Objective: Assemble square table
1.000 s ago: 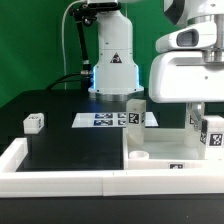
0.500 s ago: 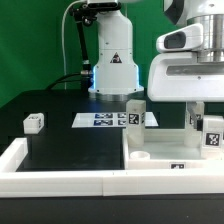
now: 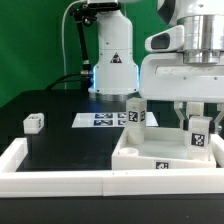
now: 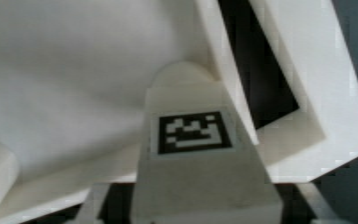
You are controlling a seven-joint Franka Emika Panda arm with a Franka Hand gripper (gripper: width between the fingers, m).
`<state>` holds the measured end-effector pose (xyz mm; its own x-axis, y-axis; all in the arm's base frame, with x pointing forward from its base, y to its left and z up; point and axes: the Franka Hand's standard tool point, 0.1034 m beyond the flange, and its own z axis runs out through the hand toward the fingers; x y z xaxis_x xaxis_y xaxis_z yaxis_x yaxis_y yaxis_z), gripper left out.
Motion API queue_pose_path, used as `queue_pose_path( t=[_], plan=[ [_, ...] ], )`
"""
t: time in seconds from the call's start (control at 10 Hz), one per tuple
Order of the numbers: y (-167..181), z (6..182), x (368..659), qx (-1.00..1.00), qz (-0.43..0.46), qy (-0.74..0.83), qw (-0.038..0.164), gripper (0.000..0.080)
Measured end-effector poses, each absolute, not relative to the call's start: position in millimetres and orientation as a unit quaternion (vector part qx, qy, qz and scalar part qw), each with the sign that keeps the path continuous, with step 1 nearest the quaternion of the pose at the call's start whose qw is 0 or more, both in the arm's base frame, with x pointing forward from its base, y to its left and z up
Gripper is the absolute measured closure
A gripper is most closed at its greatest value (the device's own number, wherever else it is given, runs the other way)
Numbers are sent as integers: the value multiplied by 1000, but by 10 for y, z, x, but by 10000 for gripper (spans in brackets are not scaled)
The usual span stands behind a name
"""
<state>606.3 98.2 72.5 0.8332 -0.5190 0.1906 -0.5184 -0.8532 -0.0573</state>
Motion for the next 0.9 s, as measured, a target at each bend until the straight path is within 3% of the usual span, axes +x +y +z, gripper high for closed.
queue_pose_path(
  t=[0.1,0.3,0.6,0.9],
  plan=[
    [986,725,6063,-957,-100,271,2,501],
    [1035,730,6065,-958,-101,267,4,221],
    [1132,810,6019,-967,-102,234,6,154],
    [969,1124,5841,-977,-104,187,19,151]
  ],
)
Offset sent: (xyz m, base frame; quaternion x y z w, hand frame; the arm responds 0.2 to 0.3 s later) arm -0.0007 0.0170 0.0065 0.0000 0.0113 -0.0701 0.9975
